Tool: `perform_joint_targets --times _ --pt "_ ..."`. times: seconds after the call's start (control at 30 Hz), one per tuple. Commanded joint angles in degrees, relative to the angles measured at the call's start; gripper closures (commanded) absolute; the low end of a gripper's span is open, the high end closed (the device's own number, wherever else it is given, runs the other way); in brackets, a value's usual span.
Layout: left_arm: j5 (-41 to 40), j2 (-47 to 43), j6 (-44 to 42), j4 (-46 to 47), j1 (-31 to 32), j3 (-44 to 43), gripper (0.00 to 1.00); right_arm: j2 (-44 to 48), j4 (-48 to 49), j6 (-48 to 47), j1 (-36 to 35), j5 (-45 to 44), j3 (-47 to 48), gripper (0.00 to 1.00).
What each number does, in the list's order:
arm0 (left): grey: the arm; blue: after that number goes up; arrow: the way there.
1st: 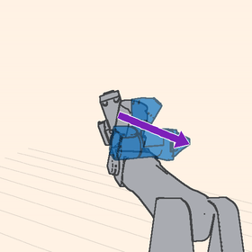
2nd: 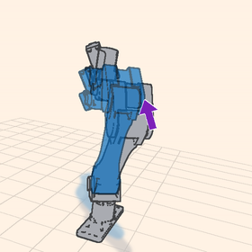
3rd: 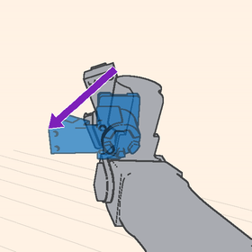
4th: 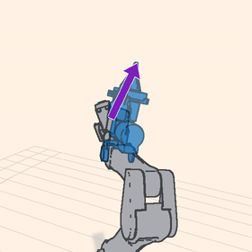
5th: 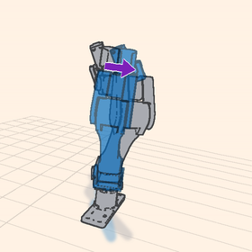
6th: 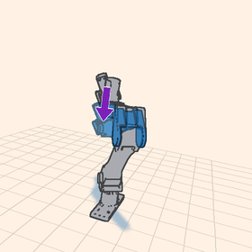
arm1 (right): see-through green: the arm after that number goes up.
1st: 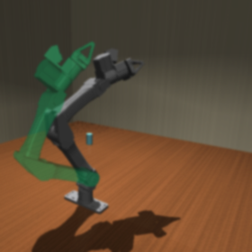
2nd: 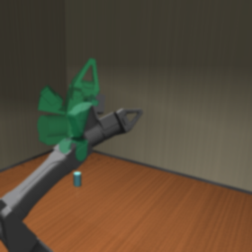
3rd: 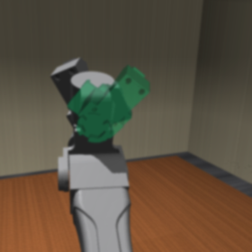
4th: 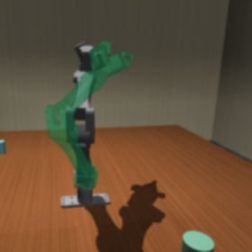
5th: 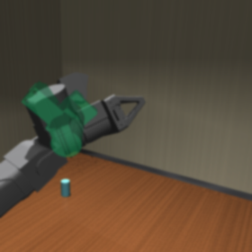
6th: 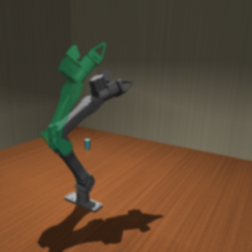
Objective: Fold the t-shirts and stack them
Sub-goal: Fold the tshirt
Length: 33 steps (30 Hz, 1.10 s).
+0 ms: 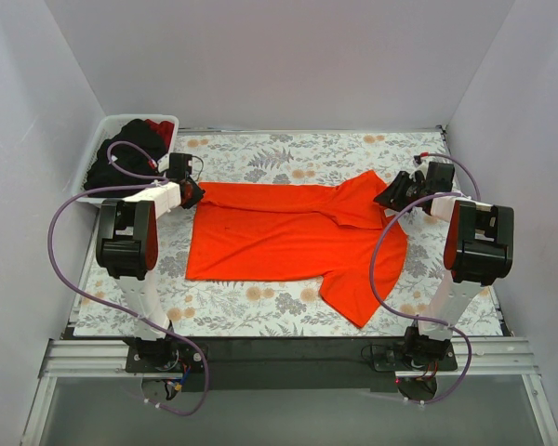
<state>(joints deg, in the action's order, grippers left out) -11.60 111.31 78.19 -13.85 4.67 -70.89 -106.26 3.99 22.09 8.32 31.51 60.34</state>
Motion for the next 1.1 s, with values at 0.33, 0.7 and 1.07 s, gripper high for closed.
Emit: perform_joint_targets --times 0.33,0.7,1.07 --pt "-1.6 -2.8 -2.8 -0.7 -0.2 -1.1 1.00 -0.5 -1.7 -2.1 -0.1 -0.3 0.7 0.61" --pt "-1.6 -3.9 -4.0 -1.0 -0.2 -1.5 1.00 -2.6 -1.8 -2.9 -0.1 0.0 1.4 0.65" --pt "-1.5 -4.1 -5.1 -1.6 -0.2 -2.1 1.00 -2.1 -1.9 -2.4 -0.1 2.3 2.2 0.75"
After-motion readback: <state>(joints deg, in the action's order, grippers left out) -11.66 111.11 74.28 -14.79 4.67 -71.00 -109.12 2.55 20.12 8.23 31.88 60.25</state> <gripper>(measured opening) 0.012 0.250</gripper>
